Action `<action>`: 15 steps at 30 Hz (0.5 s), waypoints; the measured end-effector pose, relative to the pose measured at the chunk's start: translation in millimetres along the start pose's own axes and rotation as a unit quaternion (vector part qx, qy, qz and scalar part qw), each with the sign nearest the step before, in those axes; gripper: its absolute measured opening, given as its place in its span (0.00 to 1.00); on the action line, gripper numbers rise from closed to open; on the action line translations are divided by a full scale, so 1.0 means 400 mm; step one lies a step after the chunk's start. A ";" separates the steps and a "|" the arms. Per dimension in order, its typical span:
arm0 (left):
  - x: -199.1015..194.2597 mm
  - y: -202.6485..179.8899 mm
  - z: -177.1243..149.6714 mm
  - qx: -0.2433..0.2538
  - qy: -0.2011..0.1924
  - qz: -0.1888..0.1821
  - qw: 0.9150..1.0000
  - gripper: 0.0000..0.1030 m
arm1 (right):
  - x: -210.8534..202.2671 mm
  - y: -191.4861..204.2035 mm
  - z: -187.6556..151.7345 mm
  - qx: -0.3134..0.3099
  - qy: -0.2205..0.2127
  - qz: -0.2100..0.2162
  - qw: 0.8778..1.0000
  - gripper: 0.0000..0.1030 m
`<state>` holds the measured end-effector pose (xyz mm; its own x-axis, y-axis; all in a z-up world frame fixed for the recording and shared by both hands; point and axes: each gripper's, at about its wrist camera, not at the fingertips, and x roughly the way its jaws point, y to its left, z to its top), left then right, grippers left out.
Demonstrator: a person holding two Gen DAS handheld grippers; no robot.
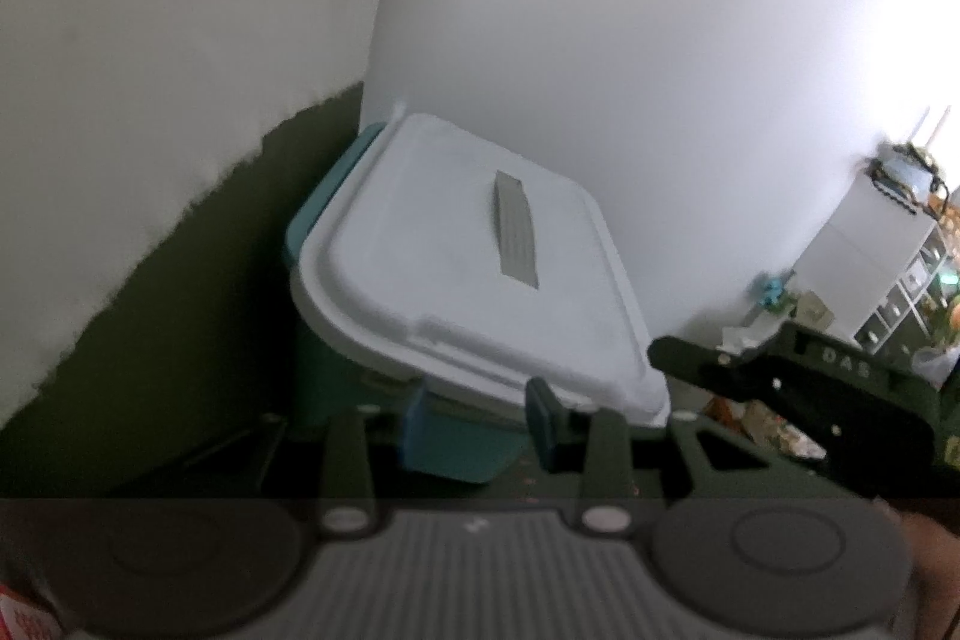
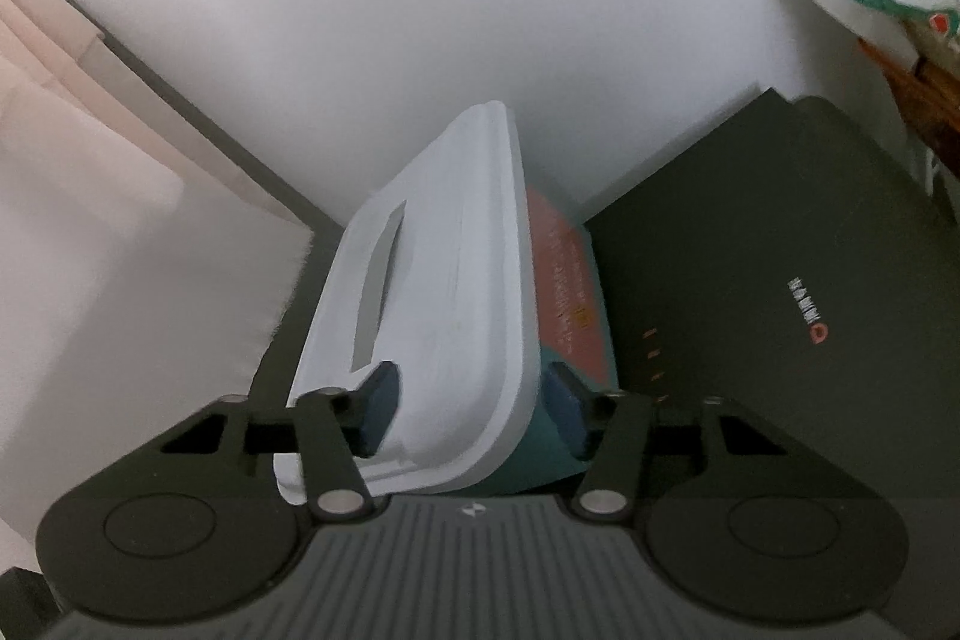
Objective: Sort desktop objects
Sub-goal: 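Lower the white lid onto the teal bin's rim with the right tool, then press the white lid down onto the bin rim with the right tool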
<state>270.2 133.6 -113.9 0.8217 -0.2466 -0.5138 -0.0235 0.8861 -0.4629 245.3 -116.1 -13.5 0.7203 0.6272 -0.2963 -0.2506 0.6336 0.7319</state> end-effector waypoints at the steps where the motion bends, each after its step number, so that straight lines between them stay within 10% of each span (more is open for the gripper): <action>1: 0.006 0.003 0.001 -0.003 0.001 -0.001 1.000 0.37 | 0.004 0.006 -0.001 -0.006 0.002 -0.004 1.000 0.44; 15: 0.044 0.025 0.005 -0.008 -0.008 0.014 1.000 0.37 | 0.022 0.057 0.008 -0.063 -0.007 -0.022 0.998 0.40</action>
<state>285.6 139.0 -126.1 0.8293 -0.2157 -0.5155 -0.0560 0.8857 -0.4608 247.9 -97.7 2.5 0.7410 0.5922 -0.3166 -0.2980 0.7125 0.6353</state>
